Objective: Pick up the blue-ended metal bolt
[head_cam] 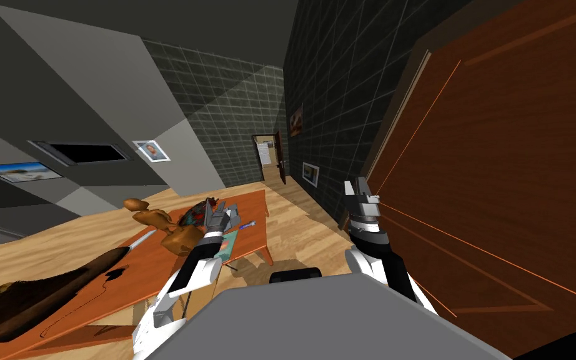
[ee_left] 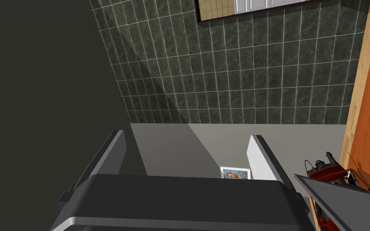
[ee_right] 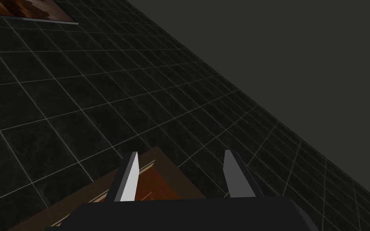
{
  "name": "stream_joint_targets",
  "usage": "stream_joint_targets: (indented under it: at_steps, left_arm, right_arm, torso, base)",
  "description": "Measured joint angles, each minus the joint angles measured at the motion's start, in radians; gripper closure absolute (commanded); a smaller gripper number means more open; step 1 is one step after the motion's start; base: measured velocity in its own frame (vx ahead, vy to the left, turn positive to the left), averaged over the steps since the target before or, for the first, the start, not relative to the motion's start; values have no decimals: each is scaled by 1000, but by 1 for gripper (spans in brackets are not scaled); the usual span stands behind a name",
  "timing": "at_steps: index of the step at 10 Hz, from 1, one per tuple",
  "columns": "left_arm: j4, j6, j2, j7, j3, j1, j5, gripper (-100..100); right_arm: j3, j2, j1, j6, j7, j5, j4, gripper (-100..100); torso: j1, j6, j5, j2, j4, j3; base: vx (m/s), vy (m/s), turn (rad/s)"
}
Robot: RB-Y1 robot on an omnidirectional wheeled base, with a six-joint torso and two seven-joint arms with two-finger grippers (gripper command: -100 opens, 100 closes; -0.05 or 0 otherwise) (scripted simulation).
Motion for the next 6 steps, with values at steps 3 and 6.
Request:
stream_joint_targets:
  at_steps: [3, 6]
  left_arm:
    - [44, 63, 23, -19, 36, -15, 30, -100]
    - [111, 140, 39, -46, 73, -43, 61, -100]
  right_arm:
    - [0, 0, 0, 0, 0, 0, 0, 0]
    - [0, 0, 0, 0, 0, 0, 0, 0]
  torso:
    - [1, -1, 0, 0, 0, 0]
    - [1, 0, 0, -1, 0, 0]
  base:
    - [-15, -26, -155]
    - [-8, -17, -127]
